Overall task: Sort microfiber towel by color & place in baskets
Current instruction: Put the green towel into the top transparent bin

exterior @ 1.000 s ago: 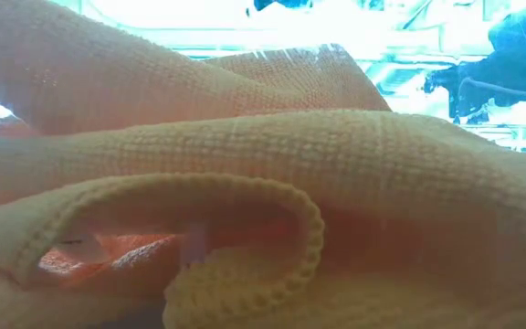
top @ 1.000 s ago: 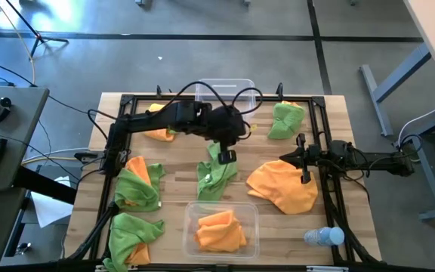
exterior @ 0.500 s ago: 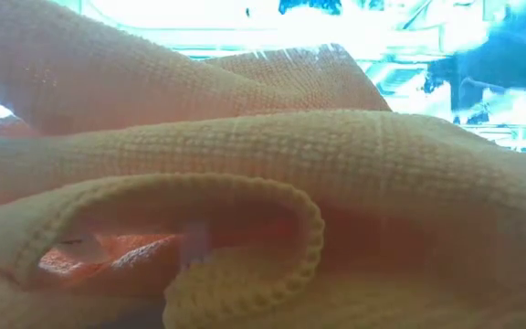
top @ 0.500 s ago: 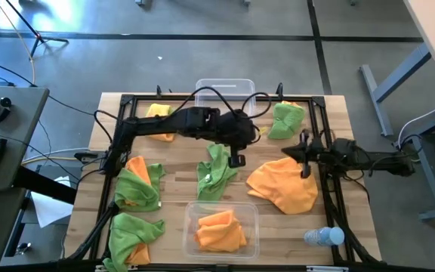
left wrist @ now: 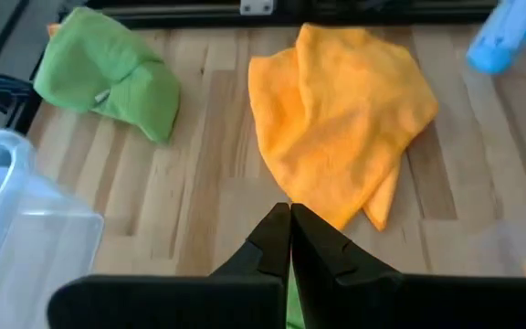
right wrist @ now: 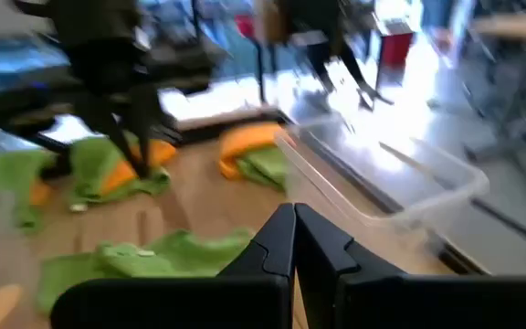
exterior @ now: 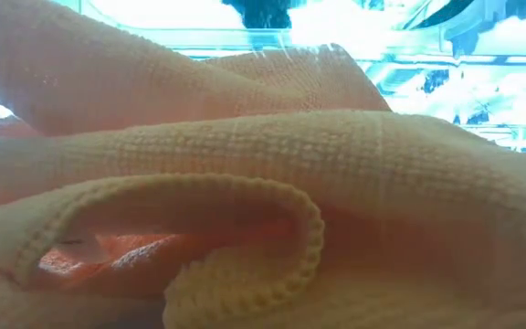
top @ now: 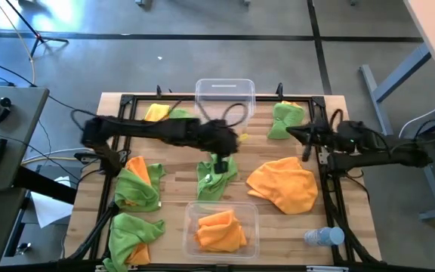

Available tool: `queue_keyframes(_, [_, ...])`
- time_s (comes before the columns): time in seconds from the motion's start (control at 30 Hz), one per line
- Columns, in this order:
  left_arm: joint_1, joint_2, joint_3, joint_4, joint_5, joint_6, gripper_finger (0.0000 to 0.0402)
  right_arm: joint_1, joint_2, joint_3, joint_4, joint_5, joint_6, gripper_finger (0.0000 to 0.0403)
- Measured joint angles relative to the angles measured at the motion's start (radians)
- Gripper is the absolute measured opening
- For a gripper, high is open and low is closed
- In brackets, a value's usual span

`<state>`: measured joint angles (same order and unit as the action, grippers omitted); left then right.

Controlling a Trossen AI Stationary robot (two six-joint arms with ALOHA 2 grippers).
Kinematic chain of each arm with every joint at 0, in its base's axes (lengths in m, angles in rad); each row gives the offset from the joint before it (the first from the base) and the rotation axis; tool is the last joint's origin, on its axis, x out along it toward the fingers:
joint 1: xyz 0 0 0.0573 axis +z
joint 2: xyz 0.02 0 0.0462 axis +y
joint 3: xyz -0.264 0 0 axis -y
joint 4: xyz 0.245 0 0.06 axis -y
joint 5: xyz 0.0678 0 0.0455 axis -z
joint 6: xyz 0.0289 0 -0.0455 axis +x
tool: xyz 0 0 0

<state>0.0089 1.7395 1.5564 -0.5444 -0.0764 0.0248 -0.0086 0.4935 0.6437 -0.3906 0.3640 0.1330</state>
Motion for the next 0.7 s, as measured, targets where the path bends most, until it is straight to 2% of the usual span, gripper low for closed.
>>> queue_keyframes(0.13, [0.019,-0.201,-0.247,0.114,0.025,-0.036,0.0000,0.000,0.223,0.169,-0.182,0.077,0.093,0.0000])
queue_keyframes(0.23, [0.032,-0.346,-0.408,0.168,0.028,-0.048,0.0000,-0.012,0.376,0.291,-0.357,0.177,0.253,0.0000])
queue_keyframes(0.33, [0.038,-0.488,-0.534,0.211,0.032,-0.050,0.0000,-0.049,0.510,0.401,-0.544,0.202,0.401,0.0000])
queue_keyframes(0.5, [0.062,-0.695,-0.676,0.212,0.033,-0.051,0.0000,-0.160,0.681,0.504,-0.805,0.136,0.671,0.0000])
queue_keyframes(0.7, [0.095,-0.858,-0.761,0.207,0.033,-0.026,0.0000,-0.306,0.785,0.481,-0.861,-0.003,0.820,0.0013])
